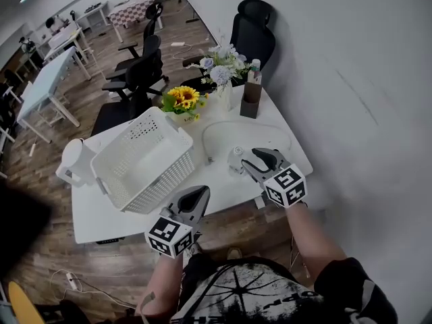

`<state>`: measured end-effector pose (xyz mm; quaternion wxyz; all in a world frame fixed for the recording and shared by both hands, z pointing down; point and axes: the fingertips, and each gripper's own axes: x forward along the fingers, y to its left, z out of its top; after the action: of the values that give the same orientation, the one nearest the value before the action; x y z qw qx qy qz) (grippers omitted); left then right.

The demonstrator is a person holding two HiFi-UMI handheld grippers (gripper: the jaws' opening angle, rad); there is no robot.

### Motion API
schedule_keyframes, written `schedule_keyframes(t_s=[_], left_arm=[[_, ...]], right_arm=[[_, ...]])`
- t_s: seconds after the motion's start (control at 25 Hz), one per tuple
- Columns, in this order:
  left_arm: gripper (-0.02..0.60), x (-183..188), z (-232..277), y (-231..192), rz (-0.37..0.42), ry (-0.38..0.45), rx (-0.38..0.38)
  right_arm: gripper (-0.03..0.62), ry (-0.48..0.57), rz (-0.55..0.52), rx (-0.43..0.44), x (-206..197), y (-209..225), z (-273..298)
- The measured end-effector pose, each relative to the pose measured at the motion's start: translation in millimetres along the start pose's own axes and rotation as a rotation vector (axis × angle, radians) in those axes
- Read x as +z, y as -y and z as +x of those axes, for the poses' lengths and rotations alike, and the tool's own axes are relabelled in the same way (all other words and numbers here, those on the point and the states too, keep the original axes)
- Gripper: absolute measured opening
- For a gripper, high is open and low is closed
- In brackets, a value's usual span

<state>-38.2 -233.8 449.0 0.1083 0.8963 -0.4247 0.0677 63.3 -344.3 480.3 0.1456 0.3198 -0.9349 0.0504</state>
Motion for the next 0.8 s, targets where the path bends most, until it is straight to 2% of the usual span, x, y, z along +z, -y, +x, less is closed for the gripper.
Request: schedule_keyframes(t_s=[0.08,0.24,0.32,0.8], left_arm=[[0.011,0.6,3.3,2.9,0.008,0.001,-0.008],[0.009,0.7,7.1,3.6,0.009,0.005,-0.01],[0.01,3.2,9.9,4.5,0.018,0.003,-0.015],[0.011,12.5,18.6,10.0,0.057,0.014,-0.037]], right_arm=[[0.178,0.015,0.02,0.01,4.2,-2.2,-12.5],[0.07,0.043,0.02,0.025,11.9,-11.1,-34.4],[0.046,0.055,0.016,0.044,16.1,-18.7,-43.0],[0.029,0.115,0.019,0.124,21.2,-54.8,-65.8]])
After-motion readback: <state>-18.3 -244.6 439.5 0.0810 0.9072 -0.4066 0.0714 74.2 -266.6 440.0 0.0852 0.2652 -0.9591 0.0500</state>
